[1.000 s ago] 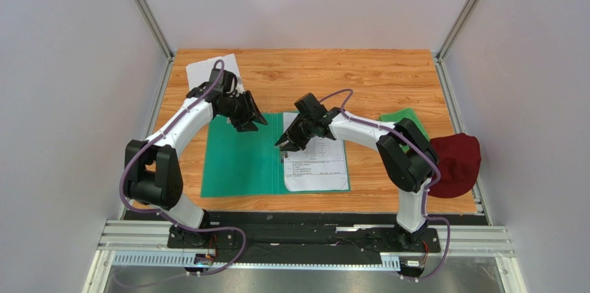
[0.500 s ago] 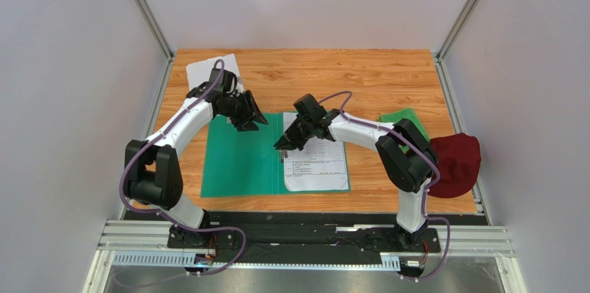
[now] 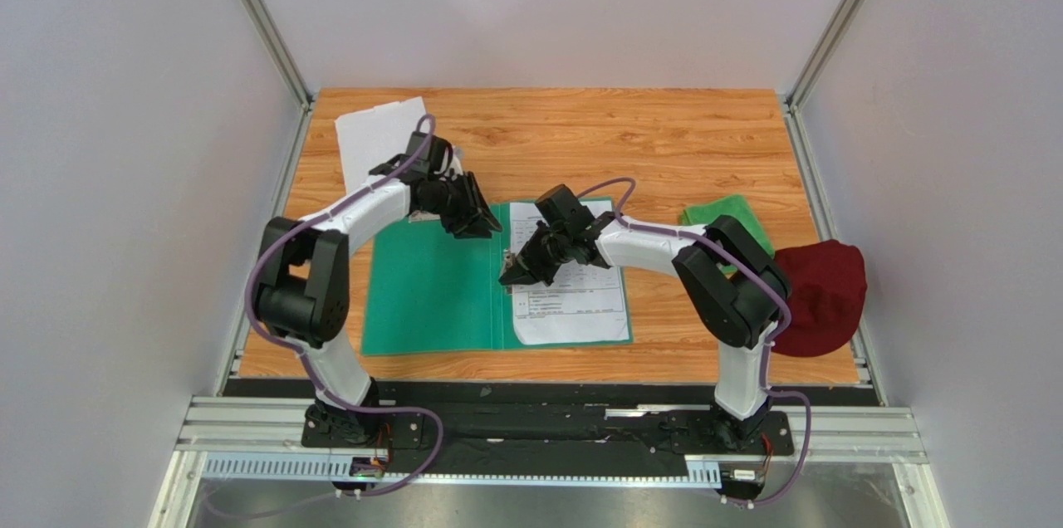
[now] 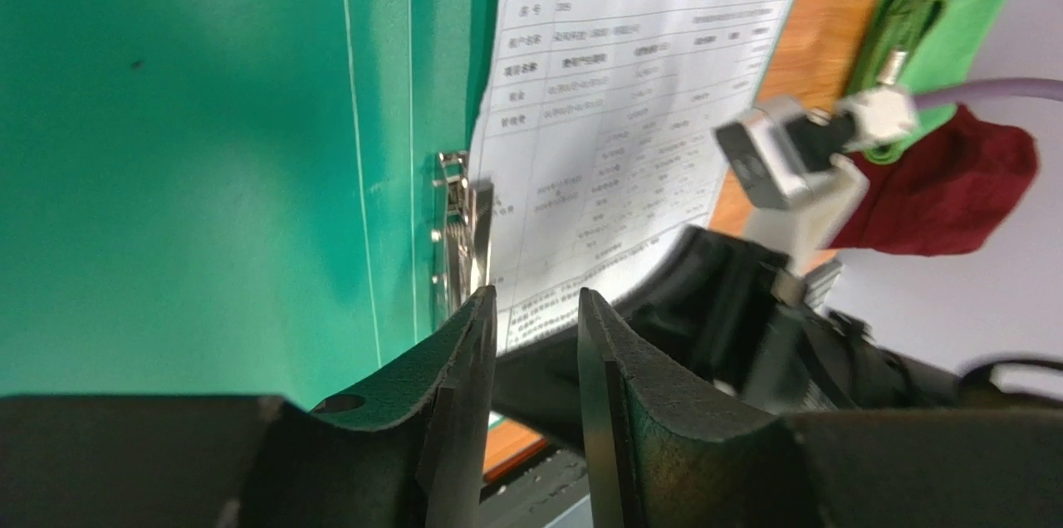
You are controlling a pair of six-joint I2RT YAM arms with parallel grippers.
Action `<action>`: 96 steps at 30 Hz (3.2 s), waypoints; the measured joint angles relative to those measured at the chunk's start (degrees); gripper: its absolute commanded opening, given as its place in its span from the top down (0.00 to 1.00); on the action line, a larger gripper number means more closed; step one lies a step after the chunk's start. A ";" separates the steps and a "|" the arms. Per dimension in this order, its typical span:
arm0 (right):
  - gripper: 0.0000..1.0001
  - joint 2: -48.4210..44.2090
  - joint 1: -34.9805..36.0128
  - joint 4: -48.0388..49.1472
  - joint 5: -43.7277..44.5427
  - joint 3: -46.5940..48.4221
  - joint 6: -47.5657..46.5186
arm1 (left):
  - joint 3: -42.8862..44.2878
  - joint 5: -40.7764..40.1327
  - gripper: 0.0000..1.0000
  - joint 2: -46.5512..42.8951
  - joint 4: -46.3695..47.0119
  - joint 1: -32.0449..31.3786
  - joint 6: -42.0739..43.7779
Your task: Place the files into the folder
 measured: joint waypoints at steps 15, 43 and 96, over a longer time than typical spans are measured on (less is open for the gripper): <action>1.00 -1.20 -1.25 -2.05 1.27 -0.83 -17.64 | 7.72 -11.58 0.66 12.41 -2.91 -8.09 2.29; 1.00 -0.98 -1.03 -10.01 12.59 4.59 -31.32 | 12.39 -18.21 0.85 17.49 -6.58 -9.88 4.46; 0.36 -8.28 -4.28 -8.55 10.49 9.70 -53.57 | 19.12 -11.91 0.06 1.46 -16.00 -1.66 14.80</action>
